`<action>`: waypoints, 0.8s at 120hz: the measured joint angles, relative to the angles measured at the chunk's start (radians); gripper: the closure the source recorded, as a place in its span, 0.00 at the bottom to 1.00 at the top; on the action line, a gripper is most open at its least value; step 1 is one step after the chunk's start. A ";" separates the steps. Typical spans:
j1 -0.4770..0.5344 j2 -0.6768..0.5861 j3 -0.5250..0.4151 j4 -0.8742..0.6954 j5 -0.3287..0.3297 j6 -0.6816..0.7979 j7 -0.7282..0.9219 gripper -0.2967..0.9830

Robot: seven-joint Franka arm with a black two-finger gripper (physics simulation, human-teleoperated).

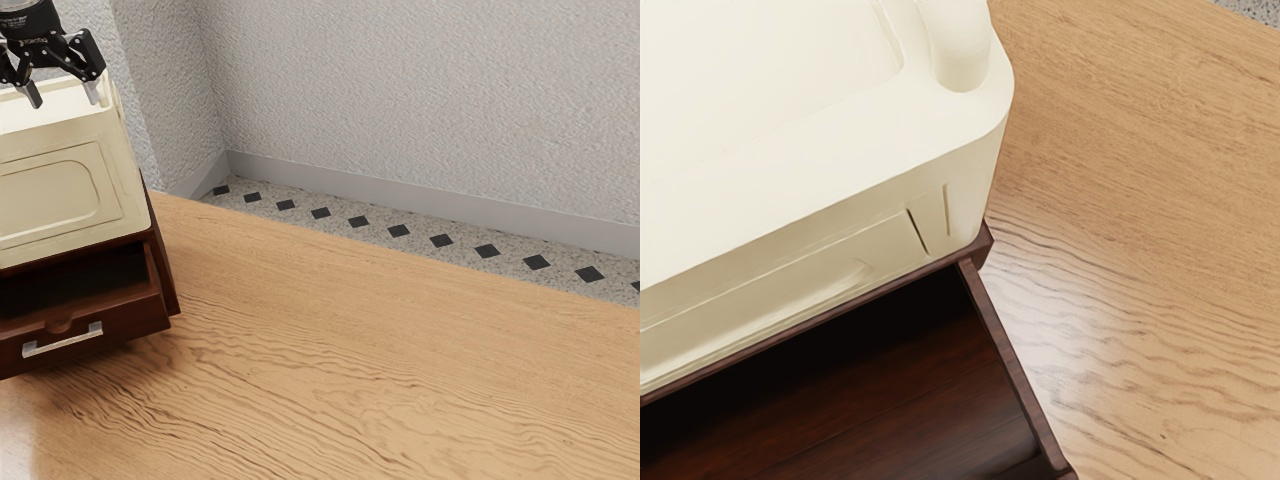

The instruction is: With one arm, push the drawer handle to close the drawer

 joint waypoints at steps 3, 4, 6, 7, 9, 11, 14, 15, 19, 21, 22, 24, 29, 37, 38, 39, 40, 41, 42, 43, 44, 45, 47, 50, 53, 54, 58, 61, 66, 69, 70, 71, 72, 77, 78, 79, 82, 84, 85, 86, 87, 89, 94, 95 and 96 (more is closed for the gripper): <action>0.000 0.000 0.000 0.000 0.000 0.001 0.006 0.25; 0.000 0.000 -0.001 0.001 0.000 0.001 0.008 0.25; 0.000 0.000 -0.001 0.001 0.000 0.001 0.011 0.25; 0.000 0.001 -0.002 0.001 0.001 0.002 0.013 0.25; 0.000 0.001 -0.003 0.001 0.001 0.002 0.016 0.25; -0.001 0.000 -0.004 0.008 0.003 0.002 0.020 0.25; -0.003 -0.007 -0.010 0.052 0.008 -0.002 0.025 0.25; -0.003 -0.011 -0.014 0.073 0.011 -0.005 0.026 0.25; -0.005 -0.028 -0.042 0.163 0.027 -0.021 0.032 0.25; -0.013 -0.036 -0.057 0.195 0.034 -0.028 0.035 0.25; -0.018 -0.039 -0.063 0.207 0.036 -0.032 0.037 0.25; -0.029 -0.044 -0.073 0.227 0.041 -0.039 0.040 0.25; -0.046 -0.050 -0.096 0.257 0.044 -0.052 0.047 0.25; -0.054 -0.048 -0.109 0.266 0.026 -0.065 0.057 0.25; -0.054 -0.048 -0.110 0.263 0.024 -0.067 0.058 0.25; -0.053 -0.048 -0.111 0.257 0.021 -0.069 0.059 0.25; -0.053 -0.048 -0.112 0.251 0.018 -0.070 0.060 0.25; -0.053 -0.049 -0.113 0.241 0.015 -0.072 0.062 0.25; -0.054 -0.050 -0.114 0.228 0.013 -0.074 0.063 0.25; -0.059 -0.056 -0.114 0.203 0.010 -0.076 0.064 0.25; -0.066 -0.061 -0.114 0.178 0.008 -0.077 0.065 0.25; -0.073 -0.067 -0.113 0.151 0.005 -0.078 0.067 0.25; -0.084 -0.083 -0.112 0.098 -0.001 -0.079 0.069 0.25; -0.092 -0.131 -0.118 -0.015 -0.011 -0.069 0.072 0.25; -0.083 -0.229 -0.139 -0.197 -0.020 -0.040 0.075 0.25; -0.077 -0.263 -0.146 -0.257 -0.024 -0.029 0.076 0.25; -0.033 -0.399 -0.181 -0.484 -0.042 0.020 0.079 0.25; 0.000 -0.516 -0.199 -0.663 -0.054 0.055 0.082 0.25; 0.037 -0.658 -0.215 -0.876 -0.071 0.104 0.085 0.25; 0.060 -0.726 -0.222 -0.994 -0.078 0.129 0.088 0.25; 0.066 -0.744 -0.223 -1.029 -0.081 0.137 0.088 0.25; 0.071 -0.761 -0.225 -1.064 -0.084 0.145 0.089 0.25; 0.075 -0.777 -0.226 -1.095 -0.086 0.152 0.090 0.25; 0.094 -0.843 -0.228 -1.217 -0.097 0.182 0.093 0.25; 0.097 -0.852 -0.228 -1.233 -0.099 0.187 0.093 0.25; 0.100 -0.859 -0.229 -1.247 -0.100 0.192 0.094 0.25; 0.111 -0.871 -0.229 -1.279 -0.104 0.206 0.096 0.25; 0.119 -0.876 -0.233 -1.293 -0.108 0.216 0.097 0.25; 0.122 -0.878 -0.234 -1.299 -0.111 0.220 0.098 0.25; 0.124 -0.880 -0.235 -1.303 -0.113 0.225 0.098 0.25; 0.125 -0.881 -0.235 -1.308 -0.117 0.230 0.099 0.25; 0.127 -0.883 -0.233 -1.314 -0.125 0.240 0.100 0.25; 0.136 -0.884 -0.237 -1.320 -0.153 0.269 0.103 0.25; 0.137 -0.885 -0.237 -1.321 -0.159 0.274 0.103 0.25; 0.138 -0.885 -0.238 -1.322 -0.165 0.279 0.104 0.25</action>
